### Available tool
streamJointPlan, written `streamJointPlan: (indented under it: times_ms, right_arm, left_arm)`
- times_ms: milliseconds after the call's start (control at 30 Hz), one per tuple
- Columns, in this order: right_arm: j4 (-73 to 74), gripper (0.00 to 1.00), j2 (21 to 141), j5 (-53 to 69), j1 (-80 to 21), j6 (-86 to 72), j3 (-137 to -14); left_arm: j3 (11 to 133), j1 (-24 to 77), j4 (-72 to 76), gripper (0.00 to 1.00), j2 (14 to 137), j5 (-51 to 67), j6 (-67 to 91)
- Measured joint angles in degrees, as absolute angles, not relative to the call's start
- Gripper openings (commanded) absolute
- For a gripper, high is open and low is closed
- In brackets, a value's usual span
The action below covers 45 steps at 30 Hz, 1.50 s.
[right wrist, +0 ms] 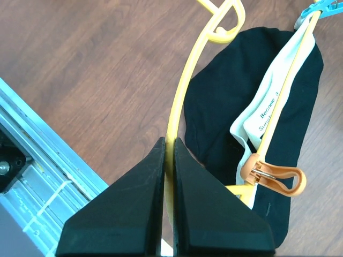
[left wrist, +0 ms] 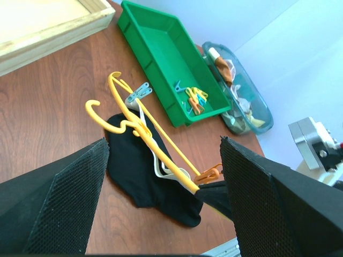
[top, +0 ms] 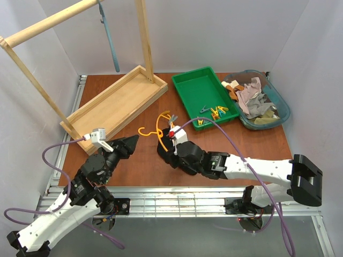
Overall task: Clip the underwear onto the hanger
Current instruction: Pick up the hanger at the center of the board.
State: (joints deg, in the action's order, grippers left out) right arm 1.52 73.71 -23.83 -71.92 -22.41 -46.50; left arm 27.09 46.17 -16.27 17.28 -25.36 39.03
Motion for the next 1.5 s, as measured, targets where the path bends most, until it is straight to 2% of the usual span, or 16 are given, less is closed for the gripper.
streamJointPlan:
  times_ms: [367, 700, 1200, 1233, 1300, 1333, 1400, 1500]
  right_arm:
    - [-7.84, 0.01, 70.41, -15.11, -66.72, -20.86, -44.01]
    - [-17.85, 0.01, 68.36, -5.50, -64.93, -20.75, -46.04]
    - [-29.76, 0.01, 75.44, 1.45, -64.36, -20.58, -55.75]
    - [-29.52, 0.07, 76.12, 1.41, -64.34, -20.53, -55.53]
    - [-28.29, 0.26, 77.17, 0.97, -64.42, -20.47, -54.28]
    - [-27.29, 0.45, 77.49, -0.12, -64.77, -20.36, -53.25]
    - [-24.53, 0.56, 78.50, -3.42, -66.39, -18.98, -51.11]
    - [-19.68, 0.59, 81.34, -9.87, -71.81, -17.34, -49.58]
  left_arm:
    - [25.30, 46.17, -16.78, 0.72, 10.35, -30.24, 39.51]
    - [24.73, 46.17, -20.08, 0.72, 11.18, -35.99, 41.10]
    - [24.25, 46.17, -20.88, 0.70, 10.02, -37.06, 41.50]
    - [24.18, 46.17, -20.80, 0.70, 10.70, -37.04, 41.43]
    - [23.99, 46.17, -20.45, 0.70, 12.38, -36.95, 41.30]
    - [23.86, 46.17, -20.16, 0.70, 13.37, -36.88, 41.17]
    - [23.59, 46.17, -19.62, 0.70, 15.18, -36.77, 40.95]
    - [23.40, 46.17, -19.29, 0.71, 16.97, -36.95, 40.88]
